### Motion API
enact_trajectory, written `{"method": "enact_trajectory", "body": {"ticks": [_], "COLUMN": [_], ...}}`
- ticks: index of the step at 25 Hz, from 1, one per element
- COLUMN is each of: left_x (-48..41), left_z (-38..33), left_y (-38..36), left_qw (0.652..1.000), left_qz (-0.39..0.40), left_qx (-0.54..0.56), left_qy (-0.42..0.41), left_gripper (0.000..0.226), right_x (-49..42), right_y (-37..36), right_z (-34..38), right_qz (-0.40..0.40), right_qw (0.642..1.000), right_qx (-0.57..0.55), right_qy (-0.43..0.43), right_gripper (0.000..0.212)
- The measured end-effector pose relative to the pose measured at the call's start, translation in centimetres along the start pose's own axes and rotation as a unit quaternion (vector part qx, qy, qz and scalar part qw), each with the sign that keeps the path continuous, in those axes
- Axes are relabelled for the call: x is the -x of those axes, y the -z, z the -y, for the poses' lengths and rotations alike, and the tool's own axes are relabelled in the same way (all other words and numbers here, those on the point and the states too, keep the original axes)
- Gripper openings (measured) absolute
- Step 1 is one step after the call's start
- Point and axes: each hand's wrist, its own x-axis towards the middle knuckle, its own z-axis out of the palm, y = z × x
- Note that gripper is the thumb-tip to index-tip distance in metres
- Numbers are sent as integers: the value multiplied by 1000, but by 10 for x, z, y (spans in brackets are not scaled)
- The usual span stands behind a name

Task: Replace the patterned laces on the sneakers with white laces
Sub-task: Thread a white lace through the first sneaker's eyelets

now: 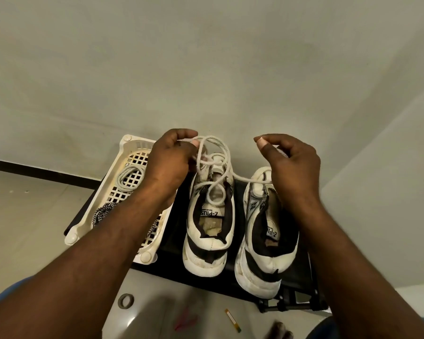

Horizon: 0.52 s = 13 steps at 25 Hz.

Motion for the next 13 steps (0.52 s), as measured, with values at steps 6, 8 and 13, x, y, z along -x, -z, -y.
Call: {"method": "enact_trajectory", "body": {"ticks": [6, 8, 13], "left_x": [0, 2, 9], "left_z": [14, 21, 35], "left_y": [-6, -10, -17], "left_qw": [962, 918, 789], "left_qz": [135, 99, 134], "left_qx": [-180, -339, -582], "left_qy": [-156, -182, -143], "left_gripper": [68, 45, 32], "right_x": [-8, -11, -21], "right_y": [18, 26, 47], "right_z": [-11, -13, -26], "right_qz": [17, 32, 113], "right_qw": [964, 955, 925], "right_qx": [252, 287, 363], "right_qy": [84, 62, -24], "right_gripper": [13, 13, 9]}}
